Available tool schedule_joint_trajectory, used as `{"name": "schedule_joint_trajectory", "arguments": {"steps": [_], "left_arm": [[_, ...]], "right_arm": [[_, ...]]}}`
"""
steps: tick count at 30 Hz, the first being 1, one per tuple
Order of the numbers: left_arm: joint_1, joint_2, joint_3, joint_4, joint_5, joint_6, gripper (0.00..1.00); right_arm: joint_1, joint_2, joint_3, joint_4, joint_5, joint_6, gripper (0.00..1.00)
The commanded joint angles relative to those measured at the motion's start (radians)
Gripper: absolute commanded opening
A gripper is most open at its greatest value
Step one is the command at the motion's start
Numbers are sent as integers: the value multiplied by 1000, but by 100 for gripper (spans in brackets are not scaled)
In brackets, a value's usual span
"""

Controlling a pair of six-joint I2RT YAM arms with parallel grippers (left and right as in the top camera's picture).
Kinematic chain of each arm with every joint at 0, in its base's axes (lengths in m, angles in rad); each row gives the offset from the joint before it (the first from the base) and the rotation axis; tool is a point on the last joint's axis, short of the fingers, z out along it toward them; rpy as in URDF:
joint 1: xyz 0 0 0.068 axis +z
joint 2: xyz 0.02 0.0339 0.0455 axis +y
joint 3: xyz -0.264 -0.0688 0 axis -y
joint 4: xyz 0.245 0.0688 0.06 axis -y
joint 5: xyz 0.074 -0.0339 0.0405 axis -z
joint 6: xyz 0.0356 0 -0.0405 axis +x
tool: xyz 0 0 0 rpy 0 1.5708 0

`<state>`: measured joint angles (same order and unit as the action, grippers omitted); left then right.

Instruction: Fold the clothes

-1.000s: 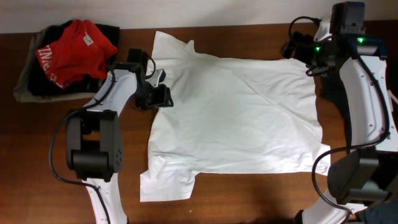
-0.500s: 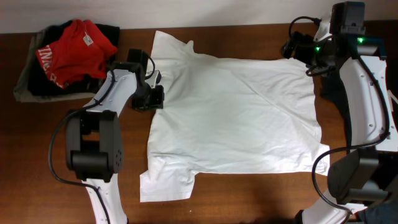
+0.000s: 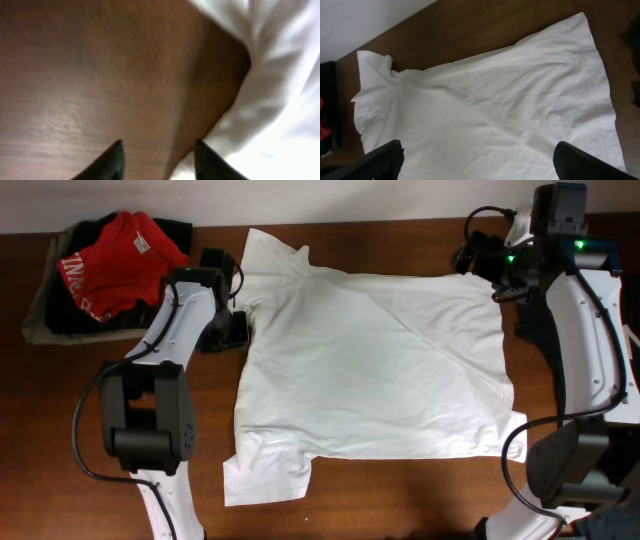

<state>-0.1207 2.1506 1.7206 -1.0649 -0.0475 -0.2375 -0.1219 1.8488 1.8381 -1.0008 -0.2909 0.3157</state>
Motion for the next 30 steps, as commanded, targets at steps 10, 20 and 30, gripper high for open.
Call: {"name": "schedule_joint_trajectory", "arguments": {"steps": [10, 20, 30], "left_arm": [[12, 0, 13, 99, 116, -8, 58], [12, 60, 14, 117, 147, -8, 48], [12, 60, 14, 123, 290, 80, 49]], "right_arm": [[-3, 5, -5, -2, -12, 7, 99], [-3, 5, -4, -2, -12, 7, 99], [-3, 5, -5, -2, -12, 7, 99]]}}
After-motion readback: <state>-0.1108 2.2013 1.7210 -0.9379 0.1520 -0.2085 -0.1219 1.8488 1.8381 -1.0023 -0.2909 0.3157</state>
